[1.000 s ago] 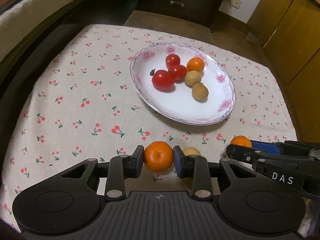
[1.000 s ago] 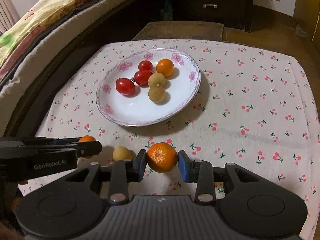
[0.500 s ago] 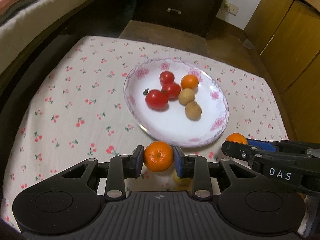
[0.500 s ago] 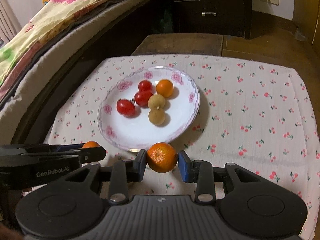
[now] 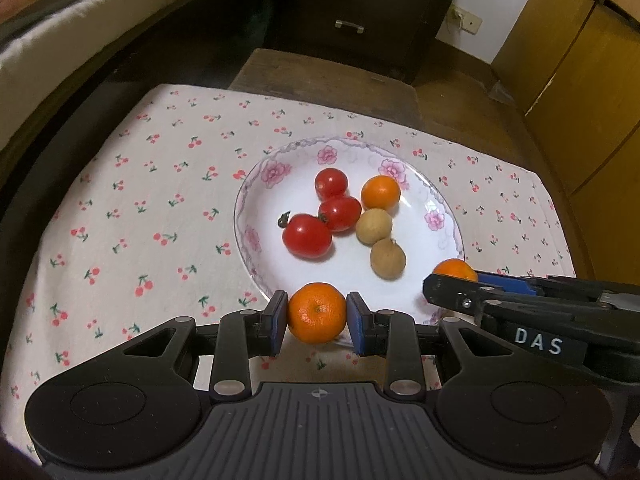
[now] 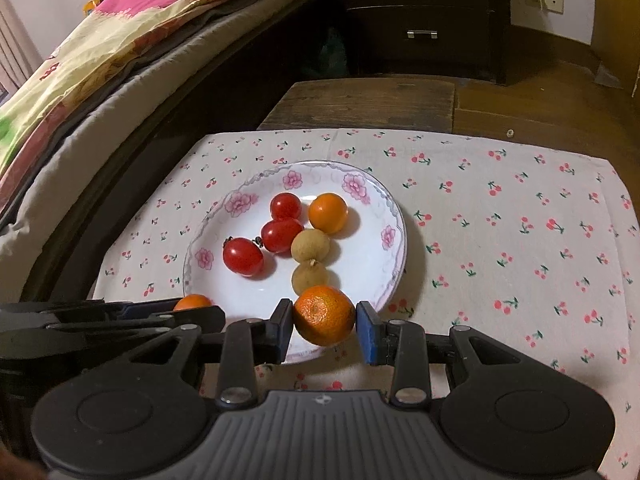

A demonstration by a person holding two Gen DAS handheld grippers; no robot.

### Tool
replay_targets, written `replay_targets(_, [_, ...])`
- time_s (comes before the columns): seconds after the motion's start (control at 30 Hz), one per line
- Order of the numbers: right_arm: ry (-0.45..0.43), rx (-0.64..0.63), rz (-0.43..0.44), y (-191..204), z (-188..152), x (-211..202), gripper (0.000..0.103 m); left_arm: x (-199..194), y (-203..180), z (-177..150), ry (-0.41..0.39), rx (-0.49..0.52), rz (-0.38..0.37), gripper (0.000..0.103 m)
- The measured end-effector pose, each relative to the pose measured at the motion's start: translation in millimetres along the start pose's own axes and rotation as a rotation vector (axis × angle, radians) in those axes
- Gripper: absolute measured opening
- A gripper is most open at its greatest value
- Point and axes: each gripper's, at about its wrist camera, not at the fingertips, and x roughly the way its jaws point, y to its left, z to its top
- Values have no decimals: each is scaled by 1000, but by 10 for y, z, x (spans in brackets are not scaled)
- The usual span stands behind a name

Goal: Organize fruits
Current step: 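Lift and carry the mandarins in both grippers over the white bowl, then open the left gripper to drop its mandarin while the right drops its mandarin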

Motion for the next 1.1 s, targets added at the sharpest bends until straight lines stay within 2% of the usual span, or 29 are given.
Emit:
replay_targets(0.63, [1, -5, 8, -5, 60, 155, 36, 67, -33, 44, -1, 1, -1, 40])
replay_targets(1.1, [-36, 8, 3, -12, 75, 31, 36, -35, 48, 55, -27, -29, -7, 40])
